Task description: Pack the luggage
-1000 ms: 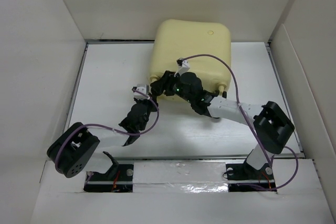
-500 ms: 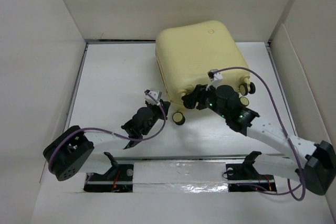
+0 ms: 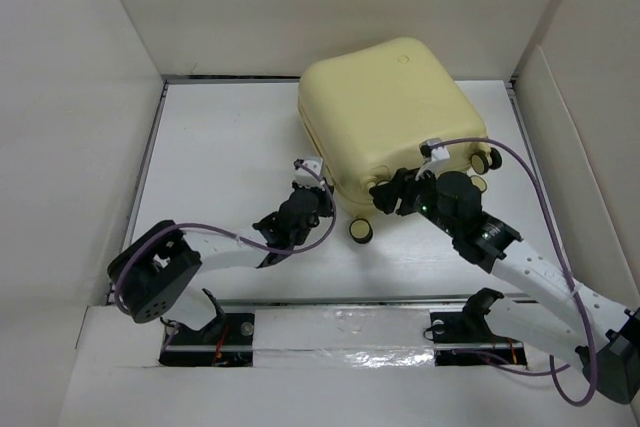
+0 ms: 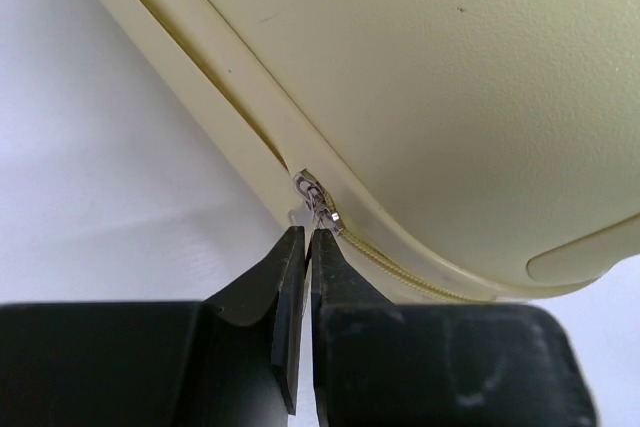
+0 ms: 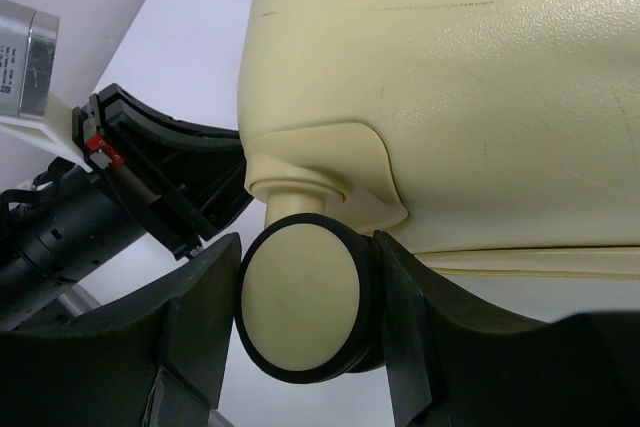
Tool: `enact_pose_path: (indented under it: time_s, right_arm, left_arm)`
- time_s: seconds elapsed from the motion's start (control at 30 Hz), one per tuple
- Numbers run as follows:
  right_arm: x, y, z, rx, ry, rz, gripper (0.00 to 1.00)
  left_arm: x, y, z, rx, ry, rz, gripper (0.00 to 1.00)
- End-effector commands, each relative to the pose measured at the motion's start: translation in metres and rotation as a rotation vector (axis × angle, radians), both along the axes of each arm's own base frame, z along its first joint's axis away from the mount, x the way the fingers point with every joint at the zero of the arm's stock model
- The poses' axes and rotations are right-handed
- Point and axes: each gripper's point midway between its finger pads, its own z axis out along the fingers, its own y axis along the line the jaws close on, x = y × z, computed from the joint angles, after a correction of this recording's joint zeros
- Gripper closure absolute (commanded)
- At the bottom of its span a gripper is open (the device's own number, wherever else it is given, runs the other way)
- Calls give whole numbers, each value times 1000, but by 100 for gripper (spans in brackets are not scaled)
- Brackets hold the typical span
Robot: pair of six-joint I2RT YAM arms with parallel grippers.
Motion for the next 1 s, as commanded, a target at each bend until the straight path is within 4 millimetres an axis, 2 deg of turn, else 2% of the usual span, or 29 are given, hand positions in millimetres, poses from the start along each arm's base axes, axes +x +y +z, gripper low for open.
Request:
enact_pose_path:
  time_s: [0.0,0.07,0.1,0.17,0.2,0.23,0.27,0.3,0.37,0.4,0.43,0.47,0.5,0.53,0.57,0.6,0.63,0.67,0.73,0.77,0.87,0.9,0.97]
  right_arm:
    - [-20,-5,-6,-60,13,83,100]
    - [-26,7,-12,-66,30,129,100]
    - [-26,12,-11,-63,26,140,100]
    - [-34,29,-16,-61,41,193,100]
    - [-37,37,-12,-43,29,215,100]
    - [-40,45,-10,-31,27,241,100]
    - [-52,60,-9,-21,30,294,100]
    - [-55,71,-11,-22,36,319,100]
    - [-64,91,1,-5,17,361,100]
    - [-79,109,-2,-17,25,416,100]
    - [-82,120,11,-3,8,437,100]
    - [-86,129,13,-7,6,457,100]
    - [-98,144,23,14,-17,510,100]
    - [-99,153,20,-1,-9,525,94]
    - [-93,159,38,8,-41,516,79]
    - [-95,158,32,-38,-23,514,60]
    - [-89,157,37,-53,-35,486,27]
    - [-85,155,54,-43,-57,465,0]
    - [-85,145,67,-53,-70,445,0]
    - [-87,133,88,-32,-113,431,0]
    - [-77,96,120,-17,-204,310,0]
    - [-70,68,135,9,-247,209,0]
    - [-59,35,142,33,-278,85,0]
  left_arm:
    - [49,71,-3,131,-34,378,100]
    - [46,73,4,50,-36,401,100]
    - [40,82,11,16,-40,427,81]
    - [31,91,23,-78,-36,462,52]
    - [19,103,41,-136,-54,466,33]
    - [13,108,52,-182,-62,467,28]
    - [7,113,63,-228,-68,466,23]
    - [-6,123,89,-323,-93,460,17]
    - [-18,132,117,-412,-126,444,12]
    - [-25,134,130,-440,-134,414,1]
    - [-35,140,155,-525,-168,391,1]
    - [-40,141,163,-551,-175,371,1]
    - [-49,142,179,-587,-189,327,1]
    - [-53,143,185,-607,-188,313,1]
    - [-55,143,189,-616,-188,302,1]
    - [-60,144,195,-619,-178,288,1]
    - [-61,147,199,-622,-176,290,1]
    - [-63,146,202,-621,-171,280,1]
    - [-68,146,209,-607,-155,260,1]
    - [-69,147,211,-607,-149,258,1]
    - [-75,145,214,-593,-136,226,1]
    - [-78,142,215,-596,-135,199,1]
    - [-80,142,217,-597,-143,185,1]
